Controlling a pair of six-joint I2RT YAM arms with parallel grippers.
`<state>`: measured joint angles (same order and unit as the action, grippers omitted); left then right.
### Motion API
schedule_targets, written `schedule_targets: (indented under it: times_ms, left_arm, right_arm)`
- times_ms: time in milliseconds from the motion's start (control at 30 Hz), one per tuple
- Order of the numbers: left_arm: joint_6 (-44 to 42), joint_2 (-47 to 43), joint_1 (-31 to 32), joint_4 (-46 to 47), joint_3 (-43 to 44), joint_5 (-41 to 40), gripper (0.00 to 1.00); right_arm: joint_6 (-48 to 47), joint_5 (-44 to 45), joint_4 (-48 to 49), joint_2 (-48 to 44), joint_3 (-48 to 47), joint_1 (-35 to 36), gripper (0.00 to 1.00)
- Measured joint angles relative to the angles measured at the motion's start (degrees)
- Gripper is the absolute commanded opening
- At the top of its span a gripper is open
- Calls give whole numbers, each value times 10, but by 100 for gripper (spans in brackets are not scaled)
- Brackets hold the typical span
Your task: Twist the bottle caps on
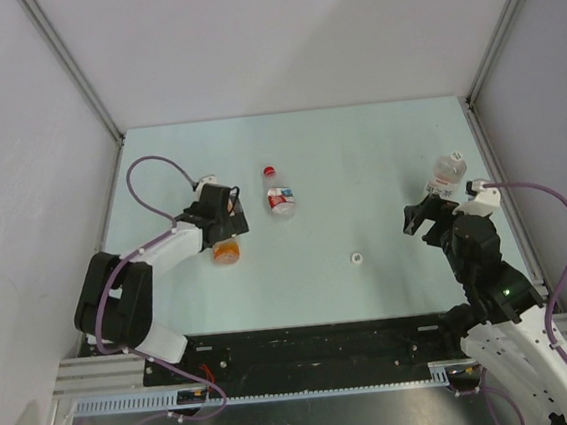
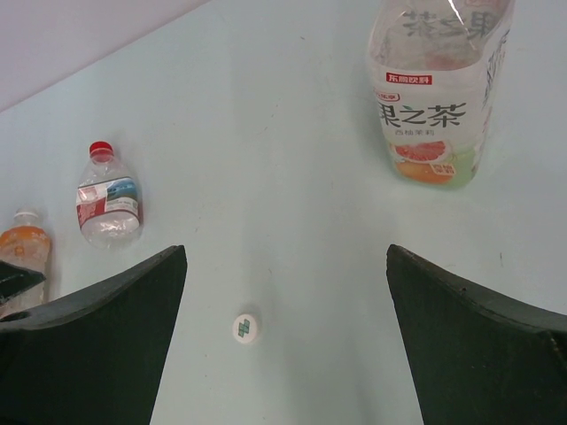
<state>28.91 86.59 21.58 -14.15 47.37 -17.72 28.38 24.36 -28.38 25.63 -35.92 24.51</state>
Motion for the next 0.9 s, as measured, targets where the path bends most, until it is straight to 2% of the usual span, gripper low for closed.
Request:
schedule_targets:
  times_ms: [100, 367, 533, 700, 900]
  left_arm:
    - [-1, 10, -1, 0, 0, 8, 91]
    - [-9, 24, -3, 2, 0, 28, 56]
    - [-16, 13, -3, 3, -1, 30, 52]
    - [-24, -70, -3, 13, -22, 30, 47]
    - [-68, -251, 6, 99, -91, 66, 37]
  right_arm:
    - [-1, -6, 0, 0, 0, 0, 99]
    - [-2, -15, 4, -4, 0, 0, 99]
    - [-2, -18, 4, -8, 0, 0, 99]
    - [-2, -20, 4, -8, 0, 0, 99]
    - [-4, -32, 7, -5, 0, 0, 96]
